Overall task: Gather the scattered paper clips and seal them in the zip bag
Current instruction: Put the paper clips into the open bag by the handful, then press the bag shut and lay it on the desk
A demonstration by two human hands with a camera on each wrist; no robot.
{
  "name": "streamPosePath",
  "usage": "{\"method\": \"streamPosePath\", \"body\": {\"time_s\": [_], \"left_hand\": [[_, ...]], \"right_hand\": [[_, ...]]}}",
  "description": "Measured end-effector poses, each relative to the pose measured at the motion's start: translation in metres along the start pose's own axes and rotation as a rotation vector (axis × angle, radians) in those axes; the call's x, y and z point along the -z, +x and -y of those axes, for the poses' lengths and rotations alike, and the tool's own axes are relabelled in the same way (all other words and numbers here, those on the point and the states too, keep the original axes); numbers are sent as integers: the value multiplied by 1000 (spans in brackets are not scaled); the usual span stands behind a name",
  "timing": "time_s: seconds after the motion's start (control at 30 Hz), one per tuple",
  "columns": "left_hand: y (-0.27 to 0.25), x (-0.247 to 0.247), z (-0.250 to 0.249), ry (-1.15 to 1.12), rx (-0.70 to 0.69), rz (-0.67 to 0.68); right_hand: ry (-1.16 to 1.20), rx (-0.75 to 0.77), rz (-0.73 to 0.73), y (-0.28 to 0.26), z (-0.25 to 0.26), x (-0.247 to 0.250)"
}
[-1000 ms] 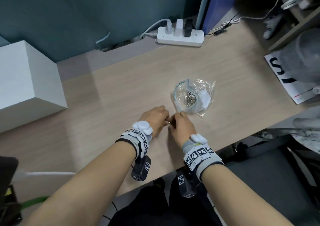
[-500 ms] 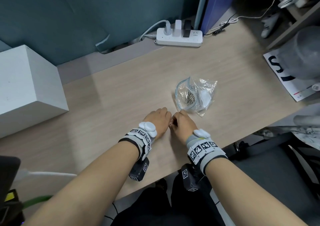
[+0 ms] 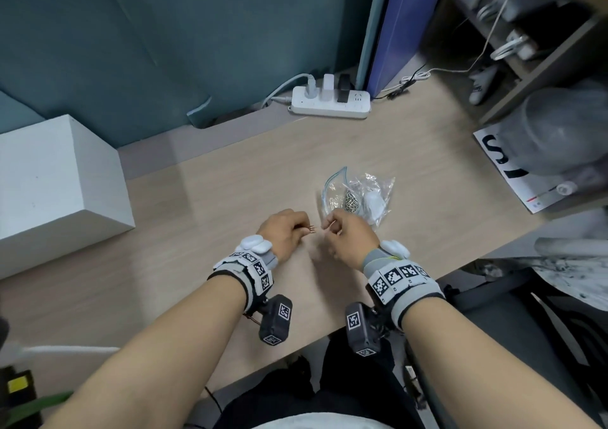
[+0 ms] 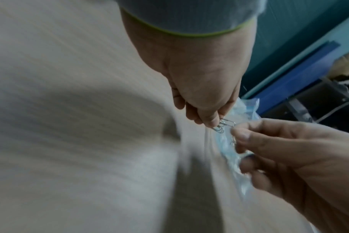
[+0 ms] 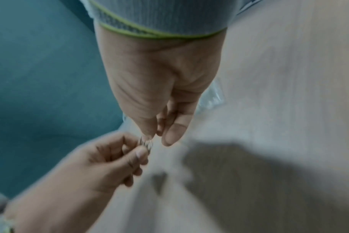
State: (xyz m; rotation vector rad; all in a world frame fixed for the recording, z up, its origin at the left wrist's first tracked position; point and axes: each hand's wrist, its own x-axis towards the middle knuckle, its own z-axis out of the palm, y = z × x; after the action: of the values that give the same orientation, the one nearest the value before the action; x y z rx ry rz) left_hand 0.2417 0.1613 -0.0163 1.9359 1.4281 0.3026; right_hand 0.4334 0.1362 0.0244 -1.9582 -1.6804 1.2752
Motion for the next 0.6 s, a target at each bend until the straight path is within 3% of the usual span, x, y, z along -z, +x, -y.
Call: {"method": "streamPosePath", "body": {"time_s": [0.17,0.33,0.6], "left_hand": [[29,16,-16,-49,134,-118],[61,6,-55,-91,127,-105],[75,-12,-69,-84,266,0]], "right_hand": [[-186,47,-109,7,8,57],[-309,23,-80,26,0,75],[-363,42,6,57,-15,76]]}}
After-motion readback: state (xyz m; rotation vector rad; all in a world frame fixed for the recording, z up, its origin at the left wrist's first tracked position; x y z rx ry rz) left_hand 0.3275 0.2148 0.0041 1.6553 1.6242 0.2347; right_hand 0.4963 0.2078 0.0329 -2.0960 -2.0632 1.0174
